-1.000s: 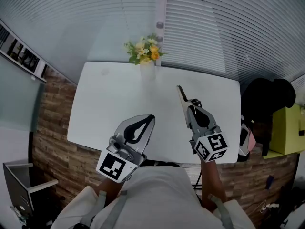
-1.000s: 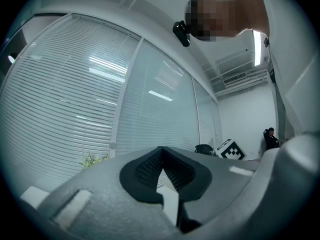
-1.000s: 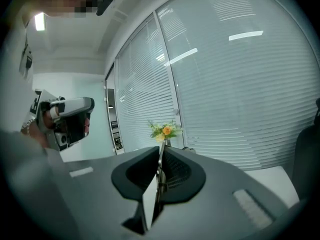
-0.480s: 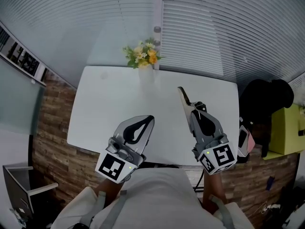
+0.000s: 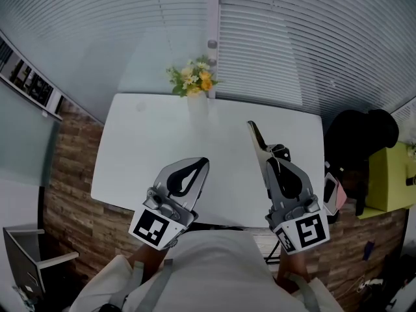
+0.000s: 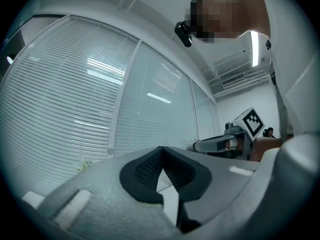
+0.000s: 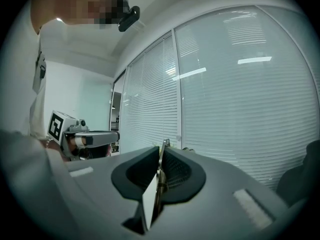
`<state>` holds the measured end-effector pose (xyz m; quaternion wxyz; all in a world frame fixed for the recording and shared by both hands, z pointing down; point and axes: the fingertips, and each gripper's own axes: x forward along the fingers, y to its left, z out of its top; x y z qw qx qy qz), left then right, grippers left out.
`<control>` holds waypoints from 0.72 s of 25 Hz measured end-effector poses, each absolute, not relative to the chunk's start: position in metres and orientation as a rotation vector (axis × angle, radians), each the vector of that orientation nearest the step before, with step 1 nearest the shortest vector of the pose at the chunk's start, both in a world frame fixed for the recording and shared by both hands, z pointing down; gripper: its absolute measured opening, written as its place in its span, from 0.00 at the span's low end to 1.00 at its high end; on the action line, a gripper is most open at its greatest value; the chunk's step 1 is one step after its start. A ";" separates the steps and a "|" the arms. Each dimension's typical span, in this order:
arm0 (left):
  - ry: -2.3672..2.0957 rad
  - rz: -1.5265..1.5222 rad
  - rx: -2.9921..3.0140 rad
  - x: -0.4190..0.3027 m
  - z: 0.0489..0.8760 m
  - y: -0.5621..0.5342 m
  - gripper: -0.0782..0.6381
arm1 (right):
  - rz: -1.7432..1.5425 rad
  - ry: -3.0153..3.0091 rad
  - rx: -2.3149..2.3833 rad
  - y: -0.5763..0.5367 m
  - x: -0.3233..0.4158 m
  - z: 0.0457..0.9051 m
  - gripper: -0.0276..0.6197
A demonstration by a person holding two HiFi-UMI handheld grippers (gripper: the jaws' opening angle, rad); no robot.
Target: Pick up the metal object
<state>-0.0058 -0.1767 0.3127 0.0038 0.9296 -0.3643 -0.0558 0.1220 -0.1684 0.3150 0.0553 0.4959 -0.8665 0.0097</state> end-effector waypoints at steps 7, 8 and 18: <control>-1.149 -0.179 2.927 -0.006 0.307 -0.175 0.11 | -0.047 -2.621 1.529 -0.156 0.125 0.295 0.08; -1.149 -0.181 2.928 -0.006 0.306 -0.175 0.11 | -0.056 -2.619 1.532 -0.155 0.126 0.292 0.08; -1.151 -0.192 2.927 -0.004 0.301 -0.173 0.11 | -0.108 -2.602 1.550 -0.145 0.129 0.279 0.08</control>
